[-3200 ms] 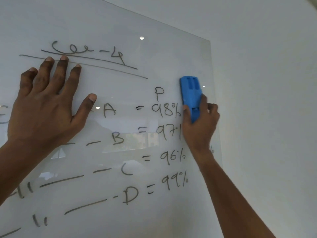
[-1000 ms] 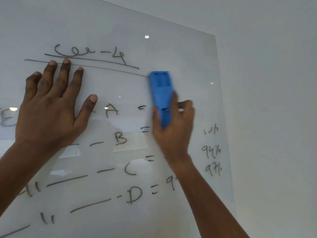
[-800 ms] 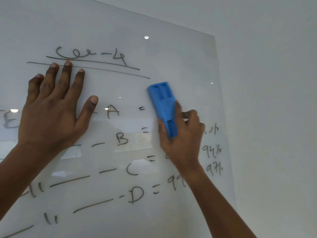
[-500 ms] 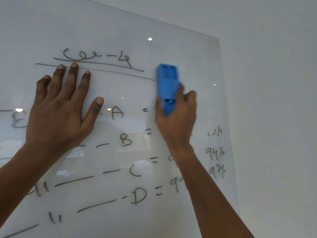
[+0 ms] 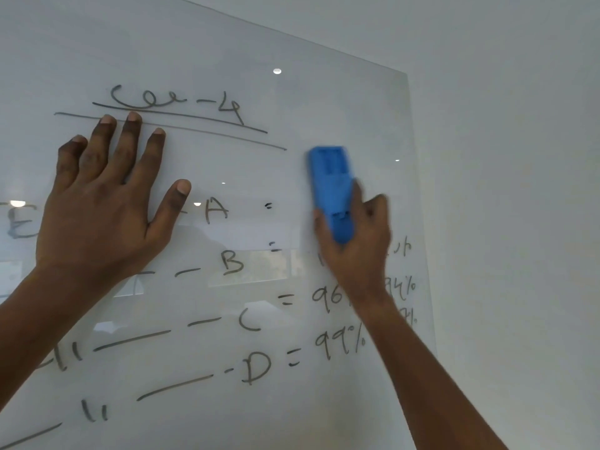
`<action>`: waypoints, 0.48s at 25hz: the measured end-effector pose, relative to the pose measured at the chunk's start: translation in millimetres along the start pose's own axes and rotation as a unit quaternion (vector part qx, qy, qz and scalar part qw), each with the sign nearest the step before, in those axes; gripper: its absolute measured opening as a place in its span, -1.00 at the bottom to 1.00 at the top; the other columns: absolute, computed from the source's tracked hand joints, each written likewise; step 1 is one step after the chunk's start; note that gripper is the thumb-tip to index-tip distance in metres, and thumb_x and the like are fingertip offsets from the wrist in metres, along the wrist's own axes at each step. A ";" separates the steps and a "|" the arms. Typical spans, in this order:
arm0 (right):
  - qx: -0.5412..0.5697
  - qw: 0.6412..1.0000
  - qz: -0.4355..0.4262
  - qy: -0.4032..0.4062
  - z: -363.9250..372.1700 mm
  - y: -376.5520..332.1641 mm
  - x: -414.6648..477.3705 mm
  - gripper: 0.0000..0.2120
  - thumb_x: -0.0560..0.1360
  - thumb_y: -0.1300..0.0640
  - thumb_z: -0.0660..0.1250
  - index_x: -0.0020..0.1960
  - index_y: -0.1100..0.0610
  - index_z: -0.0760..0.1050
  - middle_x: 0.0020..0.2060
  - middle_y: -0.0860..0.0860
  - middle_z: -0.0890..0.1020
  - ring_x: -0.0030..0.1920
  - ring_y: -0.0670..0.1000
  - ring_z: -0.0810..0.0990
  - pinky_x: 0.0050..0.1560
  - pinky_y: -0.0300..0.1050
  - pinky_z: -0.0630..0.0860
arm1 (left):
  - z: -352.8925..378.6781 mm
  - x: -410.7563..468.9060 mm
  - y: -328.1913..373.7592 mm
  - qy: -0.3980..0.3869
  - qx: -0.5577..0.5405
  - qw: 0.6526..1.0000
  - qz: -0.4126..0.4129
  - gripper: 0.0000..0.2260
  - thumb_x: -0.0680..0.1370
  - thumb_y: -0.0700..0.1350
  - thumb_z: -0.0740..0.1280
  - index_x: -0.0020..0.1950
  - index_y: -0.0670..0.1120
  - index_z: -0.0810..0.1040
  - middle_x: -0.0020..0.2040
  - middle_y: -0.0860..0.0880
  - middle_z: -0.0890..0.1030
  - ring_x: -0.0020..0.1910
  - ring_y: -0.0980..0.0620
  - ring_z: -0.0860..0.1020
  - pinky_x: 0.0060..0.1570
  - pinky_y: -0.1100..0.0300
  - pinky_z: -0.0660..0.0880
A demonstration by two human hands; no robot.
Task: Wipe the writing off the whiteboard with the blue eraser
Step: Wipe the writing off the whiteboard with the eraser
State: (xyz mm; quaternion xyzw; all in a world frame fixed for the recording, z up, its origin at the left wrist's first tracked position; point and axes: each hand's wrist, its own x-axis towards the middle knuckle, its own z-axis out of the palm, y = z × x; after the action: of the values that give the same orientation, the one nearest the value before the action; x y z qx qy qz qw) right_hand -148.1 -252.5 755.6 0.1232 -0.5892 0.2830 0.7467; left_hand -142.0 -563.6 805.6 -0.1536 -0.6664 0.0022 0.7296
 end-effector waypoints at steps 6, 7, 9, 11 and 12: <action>-0.056 0.998 0.022 0.002 -42.0 60.0 -36.5 -0.34 0.56 -0.14 0.43 0.49 0.25 0.42 -0.06 0.03 0.36 -0.16 -0.15 0.30 -0.15 -0.48 0.38 | 4.8 0.8 -1.5 -0.001 -0.040 0.999 -0.005 -0.28 0.72 0.31 -0.02 0.74 -0.13 0.16 0.70 0.01 -0.01 0.64 0.11 -0.22 0.66 -0.26 0.00; -0.060 0.994 0.084 0.036 -46.2 70.6 -23.7 -0.36 0.54 -0.15 0.44 0.46 0.22 0.44 -0.08 0.03 0.35 -0.20 -0.12 0.29 -0.17 -0.43 0.39 | 4.6 0.7 -0.6 -0.001 -0.039 0.999 -0.005 -0.28 0.72 0.31 -0.01 0.74 -0.13 0.16 0.71 -0.01 0.01 0.64 0.10 -0.21 0.66 -0.29 0.02; -0.052 0.983 0.159 0.074 -42.1 72.4 -2.9 -0.38 0.52 -0.17 0.43 0.42 0.21 0.47 -0.09 0.05 0.35 -0.20 -0.07 0.35 -0.19 -0.17 0.53 | 4.5 0.5 -0.2 0.000 -0.036 0.999 -0.006 -0.28 0.72 0.30 0.02 0.74 -0.14 0.17 0.74 -0.10 0.07 0.65 0.05 -0.18 0.65 -0.31 0.03; -0.028 0.988 0.132 0.071 -28.3 49.0 -5.1 -0.35 0.53 -0.12 0.47 0.47 0.24 0.44 -0.06 0.04 0.36 -0.16 -0.07 0.37 -0.13 -0.30 0.54 | 4.9 0.9 -1.2 -0.003 -0.049 0.999 -0.009 -0.27 0.71 0.32 0.01 0.74 -0.13 0.16 0.74 -0.06 0.01 0.65 0.11 -0.23 0.66 -0.33 0.03; -0.013 0.995 0.084 0.046 -21.4 33.4 -17.1 -0.33 0.55 -0.11 0.47 0.51 0.25 0.40 -0.04 0.04 0.36 -0.13 -0.10 0.36 -0.11 -0.41 0.50 | 5.9 0.6 -2.3 -0.004 -0.056 0.998 -0.008 -0.26 0.71 0.34 -0.01 0.74 -0.13 0.15 0.72 -0.01 -0.06 0.65 0.16 -0.27 0.67 -0.35 0.04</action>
State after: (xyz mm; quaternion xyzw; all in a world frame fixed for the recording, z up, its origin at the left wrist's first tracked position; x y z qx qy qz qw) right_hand -152.2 -219.2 728.5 0.0504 -0.5657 0.3427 0.7483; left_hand -148.2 -564.3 807.1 -0.1886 -0.6699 -0.0407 0.7169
